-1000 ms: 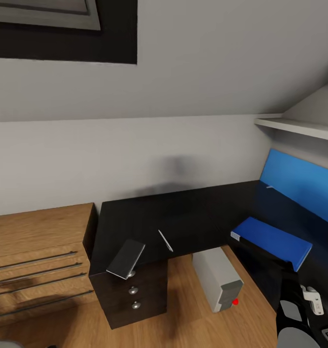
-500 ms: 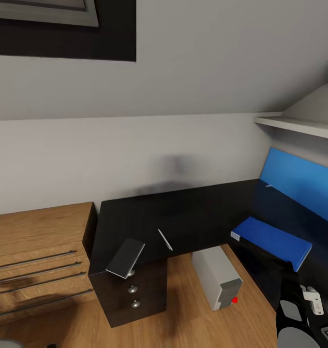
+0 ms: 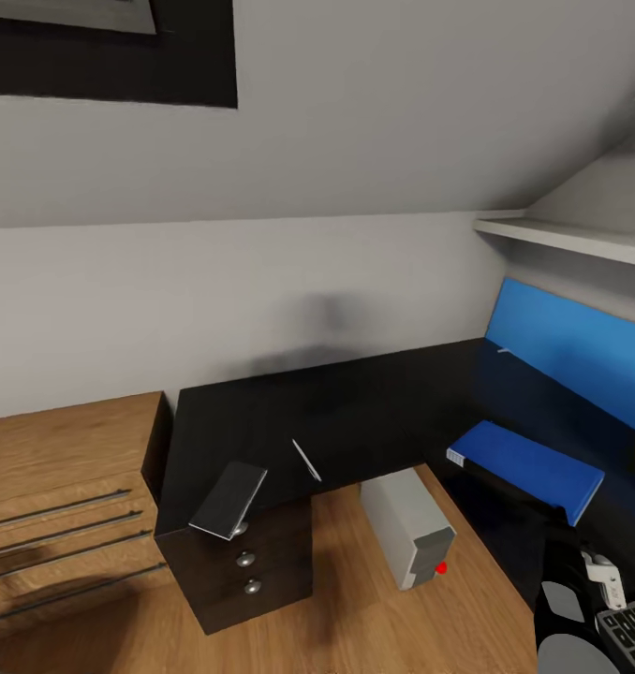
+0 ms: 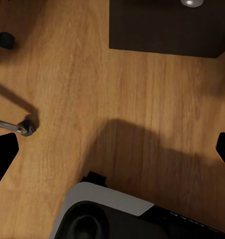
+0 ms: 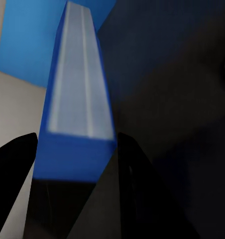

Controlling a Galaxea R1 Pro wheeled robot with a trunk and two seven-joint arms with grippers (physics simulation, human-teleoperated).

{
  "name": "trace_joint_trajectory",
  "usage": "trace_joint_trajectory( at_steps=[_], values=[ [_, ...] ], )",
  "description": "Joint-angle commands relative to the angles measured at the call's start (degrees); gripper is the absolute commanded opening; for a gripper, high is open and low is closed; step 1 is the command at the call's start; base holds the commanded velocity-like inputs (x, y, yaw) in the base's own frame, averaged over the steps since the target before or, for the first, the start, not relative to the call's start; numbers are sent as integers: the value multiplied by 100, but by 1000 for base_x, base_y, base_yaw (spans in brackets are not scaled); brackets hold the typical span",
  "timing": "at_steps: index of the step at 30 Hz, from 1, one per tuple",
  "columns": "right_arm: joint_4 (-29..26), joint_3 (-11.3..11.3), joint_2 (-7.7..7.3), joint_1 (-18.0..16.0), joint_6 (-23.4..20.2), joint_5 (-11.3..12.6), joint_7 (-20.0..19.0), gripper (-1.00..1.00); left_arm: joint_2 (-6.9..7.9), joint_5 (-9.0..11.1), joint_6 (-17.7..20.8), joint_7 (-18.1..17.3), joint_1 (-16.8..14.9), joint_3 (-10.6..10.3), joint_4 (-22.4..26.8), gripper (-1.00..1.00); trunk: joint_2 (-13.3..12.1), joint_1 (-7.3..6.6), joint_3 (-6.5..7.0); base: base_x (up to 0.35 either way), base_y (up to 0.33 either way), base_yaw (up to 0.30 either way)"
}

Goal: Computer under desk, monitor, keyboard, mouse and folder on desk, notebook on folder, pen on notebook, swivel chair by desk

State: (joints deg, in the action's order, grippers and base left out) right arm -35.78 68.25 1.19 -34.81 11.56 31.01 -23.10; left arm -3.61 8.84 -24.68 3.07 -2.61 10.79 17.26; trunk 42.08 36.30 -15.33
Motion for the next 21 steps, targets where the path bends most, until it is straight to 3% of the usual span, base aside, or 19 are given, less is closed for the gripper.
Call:
trace_joint_trajectory(
  at_steps=[1, 16, 21],
  values=[
    [0, 25, 4, -8, -19, 55, -53, -100, 1, 47, -18, 14, -2, -24, -2, 100, 7, 1, -13, 0, 0, -91],
    [108, 15, -4, -8, -22, 46, -43, -100, -4, 47, -19, 15, -2, -38, 4, 100, 7, 1, -34, 0, 0, -18],
    [138, 21, -1, -9, -22, 46, -38, -100, -109, 47, -12, 46, -2, -42, 5, 100, 7, 1, -34, 0, 0, 0]
  ],
)
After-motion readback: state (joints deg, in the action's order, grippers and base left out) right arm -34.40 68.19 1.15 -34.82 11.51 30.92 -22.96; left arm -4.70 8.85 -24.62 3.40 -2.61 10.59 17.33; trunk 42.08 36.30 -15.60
